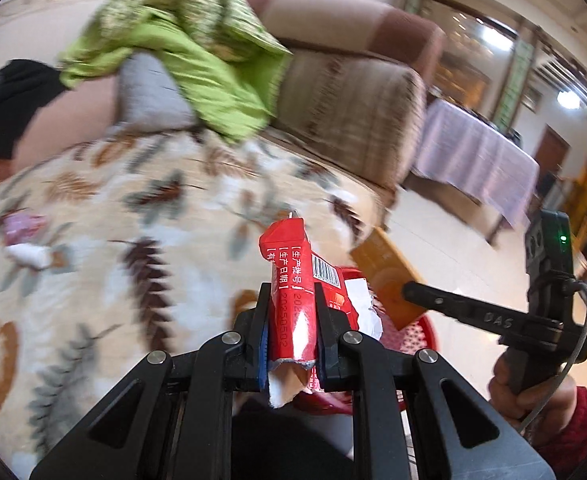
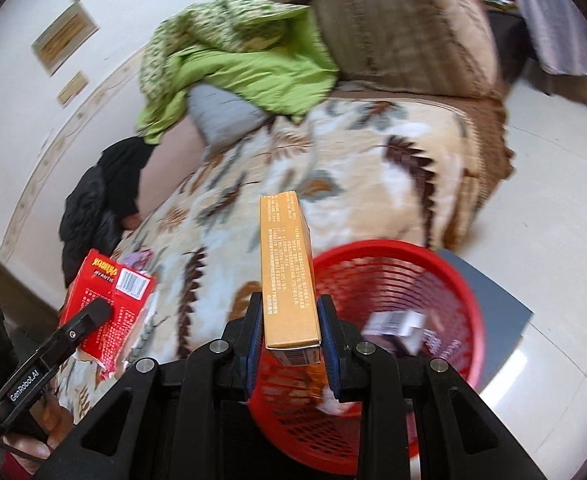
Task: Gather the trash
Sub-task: 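Carry both boxes over the red wastebasket and open both grippers, then move both open grippers back over the bed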
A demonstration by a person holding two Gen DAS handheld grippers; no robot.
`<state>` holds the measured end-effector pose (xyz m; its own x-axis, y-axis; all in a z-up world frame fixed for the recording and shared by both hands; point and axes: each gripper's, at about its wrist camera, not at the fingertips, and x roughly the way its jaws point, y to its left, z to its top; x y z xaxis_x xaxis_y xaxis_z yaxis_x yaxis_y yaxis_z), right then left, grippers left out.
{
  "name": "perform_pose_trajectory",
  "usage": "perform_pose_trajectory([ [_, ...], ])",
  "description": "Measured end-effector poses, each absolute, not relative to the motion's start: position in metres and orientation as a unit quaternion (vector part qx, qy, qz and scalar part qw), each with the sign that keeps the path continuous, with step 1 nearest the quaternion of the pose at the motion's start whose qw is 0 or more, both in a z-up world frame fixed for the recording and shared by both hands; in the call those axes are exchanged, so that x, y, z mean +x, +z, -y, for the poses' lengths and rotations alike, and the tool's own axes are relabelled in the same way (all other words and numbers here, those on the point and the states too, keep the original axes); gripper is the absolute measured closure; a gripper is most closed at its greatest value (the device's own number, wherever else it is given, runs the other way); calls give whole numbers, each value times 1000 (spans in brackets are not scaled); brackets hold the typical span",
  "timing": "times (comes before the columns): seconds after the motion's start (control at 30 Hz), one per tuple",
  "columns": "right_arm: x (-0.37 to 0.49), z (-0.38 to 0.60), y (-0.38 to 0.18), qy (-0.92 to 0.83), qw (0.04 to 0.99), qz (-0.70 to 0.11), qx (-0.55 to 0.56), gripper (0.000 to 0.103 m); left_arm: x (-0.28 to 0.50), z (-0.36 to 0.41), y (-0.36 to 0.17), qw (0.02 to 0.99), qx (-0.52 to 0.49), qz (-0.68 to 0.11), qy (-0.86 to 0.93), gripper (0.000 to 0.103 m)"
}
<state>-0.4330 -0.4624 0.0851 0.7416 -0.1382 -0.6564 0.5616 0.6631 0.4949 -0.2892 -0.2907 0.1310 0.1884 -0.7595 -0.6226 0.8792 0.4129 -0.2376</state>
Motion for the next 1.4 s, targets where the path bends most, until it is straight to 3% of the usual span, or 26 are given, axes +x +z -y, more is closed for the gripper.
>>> perform_pose_trajectory([
  [0.1,-441,472,74,-222,850,-309,365,72,-305,317,120,737,109,-357,-564,86],
  [0.13,-443,475,71,-230,846,-312,366,70,-307,323,117,728,114,-363,-570,79],
  [0.17,-446,478,68,-240,841,-315,369,66,-311,329,112,721,125,-372,-572,63],
  [0.2,-449,481,66,-245,838,-315,371,57,-312,330,111,721,131,-375,-567,54],
  [0.23,-452,484,66,-254,836,-312,372,54,-313,330,110,724,134,-375,-563,46],
  [0.63,-388,447,85,-160,877,-313,327,54,-257,253,128,790,92,-358,-489,43],
  [1.1,-224,337,96,11,900,-383,207,54,-127,90,101,882,-1,-385,-271,43],
  [1.4,-89,278,81,85,896,-417,127,54,-66,8,64,888,-74,-416,-182,43],
])
